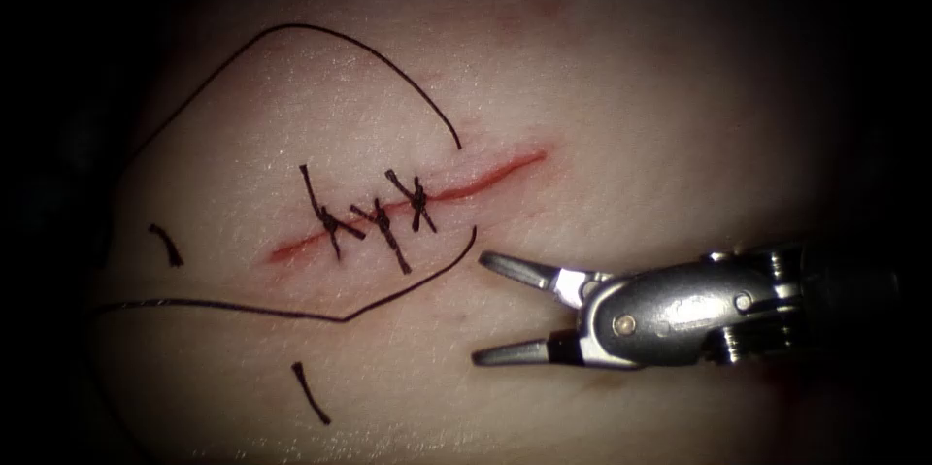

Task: Wound Closure

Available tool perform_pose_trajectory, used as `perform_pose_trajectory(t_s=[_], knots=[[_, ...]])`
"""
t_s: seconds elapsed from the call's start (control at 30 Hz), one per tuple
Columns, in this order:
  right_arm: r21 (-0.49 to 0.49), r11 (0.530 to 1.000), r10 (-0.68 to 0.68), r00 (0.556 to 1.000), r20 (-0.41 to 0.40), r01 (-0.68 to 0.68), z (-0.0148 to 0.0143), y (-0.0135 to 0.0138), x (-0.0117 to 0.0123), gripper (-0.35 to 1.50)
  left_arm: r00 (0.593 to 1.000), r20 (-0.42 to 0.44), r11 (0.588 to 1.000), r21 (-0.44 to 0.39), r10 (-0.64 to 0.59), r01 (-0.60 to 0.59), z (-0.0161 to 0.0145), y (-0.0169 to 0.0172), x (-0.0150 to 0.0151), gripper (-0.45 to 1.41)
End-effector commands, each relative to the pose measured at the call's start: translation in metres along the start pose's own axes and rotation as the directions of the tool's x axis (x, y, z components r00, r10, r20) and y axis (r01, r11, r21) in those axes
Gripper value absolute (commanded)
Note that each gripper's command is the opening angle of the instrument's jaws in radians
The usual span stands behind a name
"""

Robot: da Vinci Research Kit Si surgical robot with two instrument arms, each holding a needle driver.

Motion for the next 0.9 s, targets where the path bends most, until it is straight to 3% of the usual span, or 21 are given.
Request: perform_pose_trajectory(t_s=[0.03, 0.17, 0.27, 0.4, 0.47, 0.5, 0.67, 0.87, 0.9], knots=[[-0.011, 1.0, -0.007, 1.0, 0.008, 0.007, 0.0018, 0.0003, -0.0013, 1.32, 1.0, 0.002, 1.0, 0.0, -0.001, 0.001, 0.0008, 0.0003, -0.0008, -0.45], [-0.015, 0.999, -0.042, 0.998, 0.05, 0.042, 0.0033, 0.0016, -0.0049, 1.16, 1.0, 0.0, 1.0, 0.001, 0.0, 0.0, 0.0013, -0.0001, -0.0014, -0.45], [0.0, 0.998, -0.055, 0.997, 0.062, 0.055, 0.0038, 0.0015, -0.0062, 1.11, 1.0, 0.001, 1.0, 0.0, -0.001, 0.001, 0.0014, -0.0003, -0.0016, -0.45], [0.02, 0.997, -0.075, 0.995, 0.062, 0.073, 0.0036, 0.0009, -0.0069, 0.71, 1.0, 0.003, 1.0, 0.0, 0.002, -0.002, 0.0015, -0.0007, -0.0015, -0.45], [0.04, 0.995, -0.089, 0.995, 0.054, 0.086, 0.0031, 0.0007, -0.0068, -0.23, 1.0, 0.002, 1.0, 0.002, 0.0, 0.0, 0.0016, -0.0008, -0.0014, -0.45], [0.052, 0.994, -0.101, 0.994, 0.048, 0.099, 0.0029, 0.0007, -0.0067, -0.35, 1.0, 0.002, 1.0, 0.002, -0.001, 0.001, 0.0016, -0.0009, -0.0014, -0.45], [0.057, 0.993, -0.106, 0.993, 0.054, 0.103, 0.0012, 0.0009, -0.0059, -0.35, 1.0, 0.003, 1.0, 0.01, 0.008, -0.008, 0.0023, -0.0018, -0.0013, -0.45], [0.049, 0.993, -0.108, 0.994, 0.033, 0.106, -0.0015, -0.0021, -0.0031, -0.35, 1.0, 0.011, 1.0, 0.014, 0.023, -0.023, 0.0037, -0.0036, -0.0022, -0.45], [0.054, 0.993, -0.111, 0.993, 0.028, 0.109, -0.0022, -0.0034, -0.0017, -0.35, 1.0, 0.009, 1.0, 0.015, 0.026, -0.027, 0.004, -0.0042, -0.0026, -0.45]])
